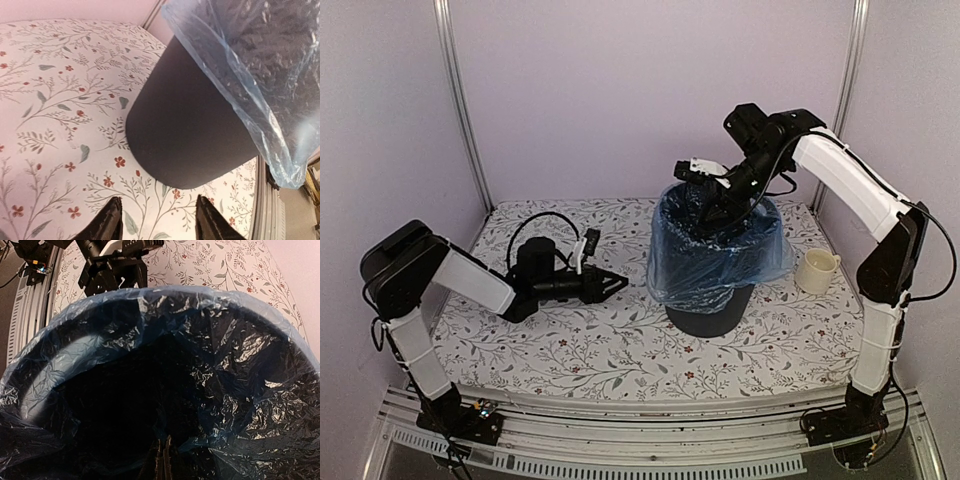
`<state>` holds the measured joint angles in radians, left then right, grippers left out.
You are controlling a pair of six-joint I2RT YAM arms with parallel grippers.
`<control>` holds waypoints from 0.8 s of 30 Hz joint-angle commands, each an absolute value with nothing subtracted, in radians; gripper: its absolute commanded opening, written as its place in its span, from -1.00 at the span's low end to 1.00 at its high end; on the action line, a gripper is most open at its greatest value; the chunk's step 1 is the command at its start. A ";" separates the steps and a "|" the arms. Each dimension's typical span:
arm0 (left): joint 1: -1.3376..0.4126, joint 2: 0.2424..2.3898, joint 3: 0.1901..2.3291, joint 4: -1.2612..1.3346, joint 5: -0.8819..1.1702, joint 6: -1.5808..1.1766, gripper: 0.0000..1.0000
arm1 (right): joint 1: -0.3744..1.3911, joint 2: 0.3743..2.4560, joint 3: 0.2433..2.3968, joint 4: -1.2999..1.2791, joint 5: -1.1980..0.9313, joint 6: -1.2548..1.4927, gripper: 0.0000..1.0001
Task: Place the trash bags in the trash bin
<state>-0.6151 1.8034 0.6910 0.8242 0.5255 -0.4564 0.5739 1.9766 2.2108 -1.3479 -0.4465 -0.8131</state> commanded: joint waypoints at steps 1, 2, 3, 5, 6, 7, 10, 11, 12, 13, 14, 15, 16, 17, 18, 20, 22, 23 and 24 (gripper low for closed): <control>-0.577 1.665 0.693 0.781 0.493 -0.441 0.02 | 0.577 1.934 2.204 -1.363 -0.451 -0.815 -0.92; -0.577 1.639 0.717 0.712 0.493 -0.406 0.03 | 0.575 1.930 2.206 -1.360 -0.456 -0.814 -0.92; -0.578 1.614 0.744 0.654 0.490 -0.374 0.03 | 0.573 1.924 2.207 -1.354 -0.464 -0.811 -0.92; -0.580 1.567 0.794 0.535 0.479 -0.325 0.04 | 0.563 1.915 2.218 -1.343 -0.482 -0.805 -0.93; -0.580 1.548 0.823 0.480 0.464 -0.302 0.04 | 0.554 1.910 2.229 -1.336 -0.496 -0.796 -0.93; -0.580 1.529 0.853 0.418 0.435 -0.284 0.04 | 0.540 1.903 2.244 -1.326 -0.520 -0.788 -0.92; -0.580 1.478 0.954 0.249 0.351 -0.243 0.04 | 0.478 1.851 2.260 -1.262 -0.595 -0.749 -0.85; -0.581 1.465 0.994 0.205 0.333 -0.229 0.04 | 0.450 1.831 2.251 -1.233 -0.619 -0.730 -0.79; -0.581 1.456 1.033 0.163 0.325 -0.219 0.04 | 0.412 1.806 2.235 -1.206 -0.654 -0.716 -0.77; -0.583 1.448 1.078 0.123 0.324 -0.208 0.04 | 0.372 1.783 2.214 -1.173 -0.706 -0.693 -0.76; -0.585 1.443 1.139 0.089 0.324 -0.199 0.04 | 0.330 1.759 2.180 -1.141 -0.747 -0.671 -0.74; -0.586 1.441 1.181 0.055 0.322 -0.189 0.04 | 0.283 1.736 2.147 -1.112 -0.791 -0.654 -0.72; -0.589 1.443 1.229 0.024 0.326 -0.173 0.04 | 0.239 1.715 2.102 -1.091 -0.836 -0.636 -0.67; -0.593 1.448 1.279 -0.004 0.332 -0.159 0.04 | 0.198 1.695 2.054 -1.077 -0.871 -0.633 -0.64; -0.598 1.463 1.330 -0.036 0.343 -0.144 0.04 | 0.164 1.676 2.008 -1.070 -0.896 -0.638 -0.50; -0.611 1.501 1.438 -0.098 0.375 -0.114 0.00 | 0.115 1.638 1.891 -1.062 -0.923 -0.689 -0.30; -0.628 1.558 1.559 -0.168 0.400 -0.092 -0.06 | 0.068 1.597 1.770 -1.036 -0.944 -0.743 -0.15; -0.637 1.593 1.617 -0.205 0.413 -0.085 -0.08 | 0.045 1.580 1.718 -1.023 -0.962 -0.775 -0.08; -0.647 1.628 1.673 -0.240 0.427 -0.079 -0.10 | 0.025 1.562 1.673 -1.018 -0.981 -0.794 -0.03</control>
